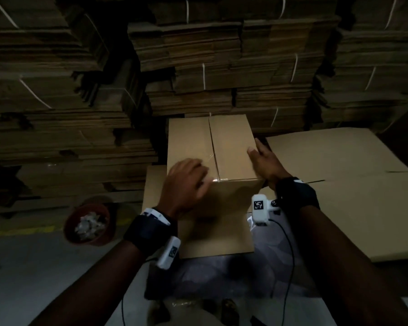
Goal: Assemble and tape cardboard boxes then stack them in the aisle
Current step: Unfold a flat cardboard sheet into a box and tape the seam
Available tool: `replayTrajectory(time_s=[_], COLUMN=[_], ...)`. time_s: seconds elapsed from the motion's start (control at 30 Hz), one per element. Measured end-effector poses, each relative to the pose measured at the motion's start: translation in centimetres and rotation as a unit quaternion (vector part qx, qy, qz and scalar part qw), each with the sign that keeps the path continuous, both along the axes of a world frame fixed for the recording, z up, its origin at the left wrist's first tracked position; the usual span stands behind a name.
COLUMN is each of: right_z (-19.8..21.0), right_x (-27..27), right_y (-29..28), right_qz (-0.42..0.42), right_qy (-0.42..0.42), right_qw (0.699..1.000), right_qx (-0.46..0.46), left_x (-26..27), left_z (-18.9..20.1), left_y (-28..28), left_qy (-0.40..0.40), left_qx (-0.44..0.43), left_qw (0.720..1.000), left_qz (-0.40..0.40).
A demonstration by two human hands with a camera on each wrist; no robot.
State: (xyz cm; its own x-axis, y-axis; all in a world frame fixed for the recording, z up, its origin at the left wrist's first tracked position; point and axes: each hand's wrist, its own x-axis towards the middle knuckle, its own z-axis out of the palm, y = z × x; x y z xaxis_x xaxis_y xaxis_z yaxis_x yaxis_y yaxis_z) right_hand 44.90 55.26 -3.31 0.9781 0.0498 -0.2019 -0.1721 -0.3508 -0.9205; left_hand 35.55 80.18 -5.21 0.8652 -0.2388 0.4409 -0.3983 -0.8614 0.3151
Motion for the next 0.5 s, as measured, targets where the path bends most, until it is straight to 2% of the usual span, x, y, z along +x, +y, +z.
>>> replayTrajectory(time_s=[0.2, 0.4, 0.5], right_z=[0.1, 0.2, 0.1], right_x=[-0.5, -0.8, -0.8], right_y=[0.7, 0.9, 0.9], right_qz=[-0.024, -0.03, -0.027], right_qy=[-0.017, -0.026, -0.021], right_qw=[0.999, 0.998, 0.998], right_qx=[0.022, 0.043, 0.044], left_x=[-0.5, -0.1, -0.1], left_z=[-2.1, -2.5, -2.9], left_y=[-2.8, -3.9, -4.0], left_qy=[0.011, -0.008, -0.035], left_qx=[0.141, 0.141, 0.132], left_qw=[0.987, 0.978, 0.977], left_qz=[0.075, 0.155, 0.165])
